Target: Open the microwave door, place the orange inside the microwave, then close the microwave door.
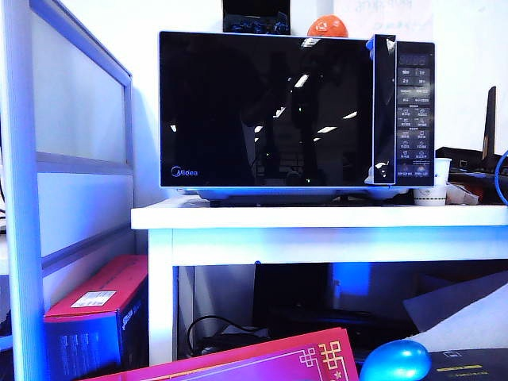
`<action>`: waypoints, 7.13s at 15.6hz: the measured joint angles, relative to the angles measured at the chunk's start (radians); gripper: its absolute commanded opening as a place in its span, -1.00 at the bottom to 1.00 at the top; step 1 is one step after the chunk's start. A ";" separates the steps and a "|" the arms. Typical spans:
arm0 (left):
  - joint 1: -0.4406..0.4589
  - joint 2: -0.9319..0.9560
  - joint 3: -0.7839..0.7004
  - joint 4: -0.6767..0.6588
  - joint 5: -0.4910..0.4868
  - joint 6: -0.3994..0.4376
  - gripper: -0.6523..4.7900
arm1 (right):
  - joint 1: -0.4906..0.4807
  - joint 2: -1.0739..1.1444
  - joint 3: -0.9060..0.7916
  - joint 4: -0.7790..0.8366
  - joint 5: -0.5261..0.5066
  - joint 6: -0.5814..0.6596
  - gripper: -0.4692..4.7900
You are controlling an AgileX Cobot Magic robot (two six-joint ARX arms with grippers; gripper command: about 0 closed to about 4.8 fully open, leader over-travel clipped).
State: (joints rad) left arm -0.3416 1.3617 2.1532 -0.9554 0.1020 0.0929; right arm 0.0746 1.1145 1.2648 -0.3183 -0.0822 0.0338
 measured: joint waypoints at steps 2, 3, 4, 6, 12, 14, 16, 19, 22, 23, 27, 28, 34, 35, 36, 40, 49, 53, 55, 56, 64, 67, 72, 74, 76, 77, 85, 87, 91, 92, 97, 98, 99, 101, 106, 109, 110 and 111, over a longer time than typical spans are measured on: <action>-0.047 0.047 -0.001 -0.046 -0.029 0.012 -0.78 | 0.002 0.051 0.000 0.037 -0.018 0.000 -0.82; -0.064 0.069 -0.002 -0.065 -0.053 0.014 -0.78 | 0.004 0.065 0.000 0.066 -0.025 0.000 -0.68; -0.067 0.085 -0.005 -0.069 -0.066 0.016 -0.78 | 0.016 0.078 0.000 0.104 -0.010 0.000 -0.25; -0.066 0.103 -0.005 -0.041 -0.082 0.016 -0.78 | 0.031 0.117 0.000 0.193 -0.035 -0.001 1.00; -0.079 0.108 -0.004 0.047 -0.076 0.017 -0.78 | 0.074 0.274 0.002 0.336 -0.088 -0.005 1.00; -0.079 0.110 -0.004 0.047 -0.076 0.023 -0.78 | 0.098 0.319 0.000 0.351 -0.021 -0.003 1.00; -0.079 0.113 -0.004 0.047 -0.076 0.023 -0.78 | 0.106 0.352 0.001 0.426 0.012 -0.003 1.00; -0.079 0.113 -0.004 0.047 -0.075 0.023 -0.78 | 0.116 0.374 0.001 0.484 0.096 -0.002 1.00; -0.079 0.114 -0.003 0.047 -0.051 0.023 -0.78 | 0.116 0.395 0.002 0.531 0.101 -0.002 1.00; -0.079 0.114 -0.003 0.047 -0.050 0.024 -0.78 | 0.116 0.408 0.002 0.539 0.102 -0.002 1.00; -0.079 0.114 -0.003 0.047 -0.050 0.023 -0.78 | 0.116 0.465 0.002 0.570 0.102 0.017 1.00; -0.079 0.114 -0.003 0.047 -0.050 0.023 -0.78 | 0.116 0.479 0.002 0.587 0.102 0.019 1.00; -0.079 0.114 -0.003 0.045 -0.050 0.023 -0.78 | 0.116 0.519 0.003 0.607 0.112 0.022 0.14; -0.079 0.114 -0.003 0.045 -0.050 0.023 -0.78 | 0.116 0.519 0.003 0.606 0.113 0.021 0.11; -0.079 0.114 -0.003 0.043 -0.050 0.023 -0.78 | 0.114 0.519 0.003 0.607 0.113 0.019 0.06; -0.079 0.114 -0.003 0.039 -0.050 0.023 -0.78 | 0.113 0.519 0.003 0.607 0.111 0.018 -0.04; -0.079 0.114 -0.003 0.038 -0.050 0.023 -0.78 | 0.113 0.459 0.002 0.501 0.108 0.012 -0.03; -0.079 0.114 -0.003 0.038 -0.050 0.023 -0.78 | 0.113 0.403 0.007 0.490 0.106 0.013 -0.03; -0.079 0.115 -0.003 0.037 -0.050 0.023 -0.78 | 0.113 0.409 0.006 0.499 0.106 0.014 0.15; -0.079 0.115 -0.003 0.035 -0.050 0.023 -0.78 | 0.113 0.412 0.004 0.490 0.106 0.013 0.61; -0.079 0.115 -0.003 0.023 -0.039 0.023 -0.78 | 0.113 0.432 0.005 0.543 0.075 0.014 1.00; -0.079 0.115 -0.003 0.023 -0.039 0.023 -0.78 | 0.113 0.480 0.005 0.552 0.082 0.014 1.00; -0.079 0.115 -0.003 0.023 -0.038 0.023 -0.78 | 0.113 0.550 0.005 0.646 0.116 0.014 1.00; -0.079 0.115 -0.003 0.022 -0.038 0.023 -0.78 | 0.112 0.568 0.005 0.659 0.135 0.014 1.00; -0.079 0.115 -0.003 0.019 -0.038 0.023 -0.78 | 0.112 0.575 0.005 0.677 0.137 0.014 1.00; -0.079 0.115 -0.003 0.018 -0.038 0.023 -0.78 | 0.113 0.577 0.004 0.685 0.137 0.014 0.64; -0.080 0.118 -0.002 0.015 -0.034 0.023 -0.78 | 0.118 0.586 0.004 0.710 0.185 0.011 0.08; -0.079 0.118 -0.002 0.015 -0.034 0.023 -0.78 | 0.118 0.585 0.005 0.703 0.185 0.011 0.08; -0.079 0.119 -0.002 0.015 -0.034 0.023 -0.78 | 0.118 0.576 0.010 0.663 0.185 0.013 0.08; -0.079 0.119 -0.002 0.016 -0.034 0.023 -0.78 | 0.118 0.568 0.009 0.642 0.186 0.013 0.08; -0.079 0.119 -0.002 0.016 -0.034 0.023 -0.78 | 0.119 0.518 0.007 0.559 0.181 0.013 0.08; -0.079 0.119 -0.002 0.016 -0.034 0.023 -0.78 | 0.119 0.515 0.007 0.555 0.179 0.013 0.08; -0.079 0.119 -0.002 0.016 -0.034 0.023 -0.78 | 0.119 0.515 0.007 0.555 0.179 0.013 0.08; -0.079 0.119 -0.002 0.016 -0.034 0.023 -0.78 | 0.118 0.513 0.008 0.547 0.162 0.013 0.08; -0.079 0.123 -0.002 0.016 -0.034 0.023 -0.78 | 0.118 0.488 0.008 0.483 0.150 0.013 0.08; -0.079 0.123 -0.002 0.016 -0.034 0.023 -0.78 | 0.118 0.459 0.008 0.448 0.148 0.013 0.08; -0.079 0.123 -0.002 0.016 -0.034 0.023 -0.78 | 0.118 0.452 0.008 0.447 0.148 0.013 0.08; -0.079 0.123 -0.002 0.016 -0.034 0.023 -0.78 | 0.118 0.447 0.008 0.447 0.148 0.013 0.09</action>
State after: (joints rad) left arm -0.4210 1.4849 2.1513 -0.9394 0.0677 0.1162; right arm 0.1925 1.5616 1.2732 0.1291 0.0662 0.0463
